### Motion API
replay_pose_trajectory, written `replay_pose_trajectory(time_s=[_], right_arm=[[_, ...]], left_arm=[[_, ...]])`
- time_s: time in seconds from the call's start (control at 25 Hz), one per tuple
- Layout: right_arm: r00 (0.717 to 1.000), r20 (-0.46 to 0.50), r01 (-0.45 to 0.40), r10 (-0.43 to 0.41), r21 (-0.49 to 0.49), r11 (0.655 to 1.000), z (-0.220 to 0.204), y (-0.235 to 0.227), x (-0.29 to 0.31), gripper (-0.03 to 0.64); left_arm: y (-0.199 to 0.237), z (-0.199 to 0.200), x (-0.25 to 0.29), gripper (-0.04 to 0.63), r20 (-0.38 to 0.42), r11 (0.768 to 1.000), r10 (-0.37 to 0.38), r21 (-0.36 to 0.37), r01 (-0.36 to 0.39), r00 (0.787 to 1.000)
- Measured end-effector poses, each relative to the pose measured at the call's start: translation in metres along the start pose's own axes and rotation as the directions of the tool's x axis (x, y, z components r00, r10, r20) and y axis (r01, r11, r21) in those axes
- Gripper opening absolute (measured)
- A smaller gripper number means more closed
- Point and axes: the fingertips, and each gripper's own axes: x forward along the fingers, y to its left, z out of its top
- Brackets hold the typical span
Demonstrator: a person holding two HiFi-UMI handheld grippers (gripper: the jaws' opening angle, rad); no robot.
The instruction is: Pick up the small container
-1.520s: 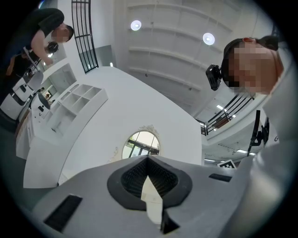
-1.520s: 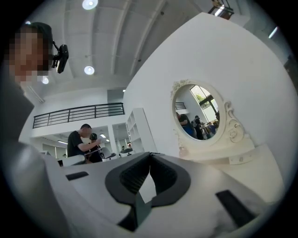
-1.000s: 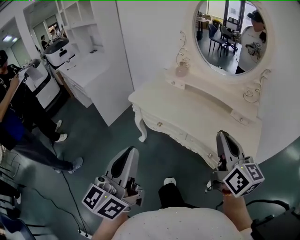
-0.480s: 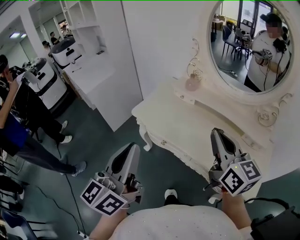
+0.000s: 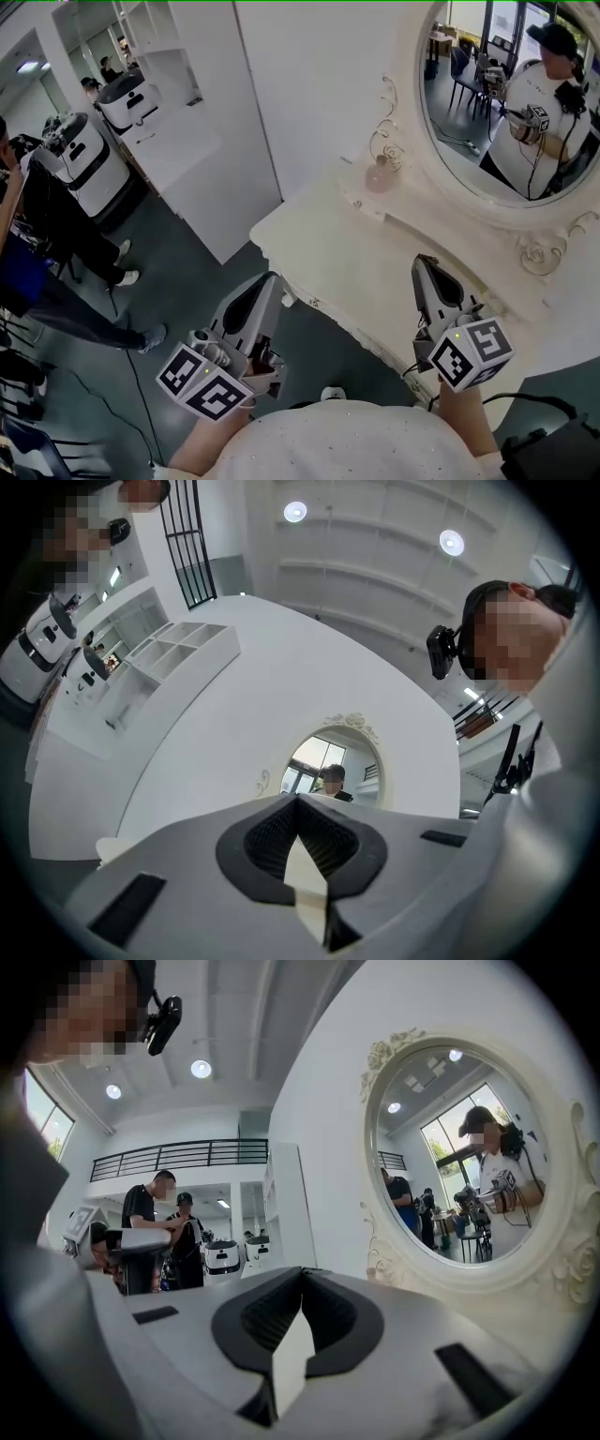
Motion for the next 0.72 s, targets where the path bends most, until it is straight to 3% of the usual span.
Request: replay_pose_trajectory(time_s=[0.4, 0.72], right_arm=[[0.999, -0.038, 0.033, -0.033, 0.020, 0.999, -0.016, -0.029, 0.017, 0.003], [0.994, -0.075, 0.081, -0.079, 0.021, 0.997, -0.026, -0.046, 0.054, 0.003]], left_arm=[[0.010, -0.013, 0.041, 0.000, -0.018, 0.999, -0.042, -0.020, 0.041, 0.999], [0.051, -0.018, 0.071, 0.000, -0.042, 0.997, -0.051, -0.053, 0.049, 0.998]])
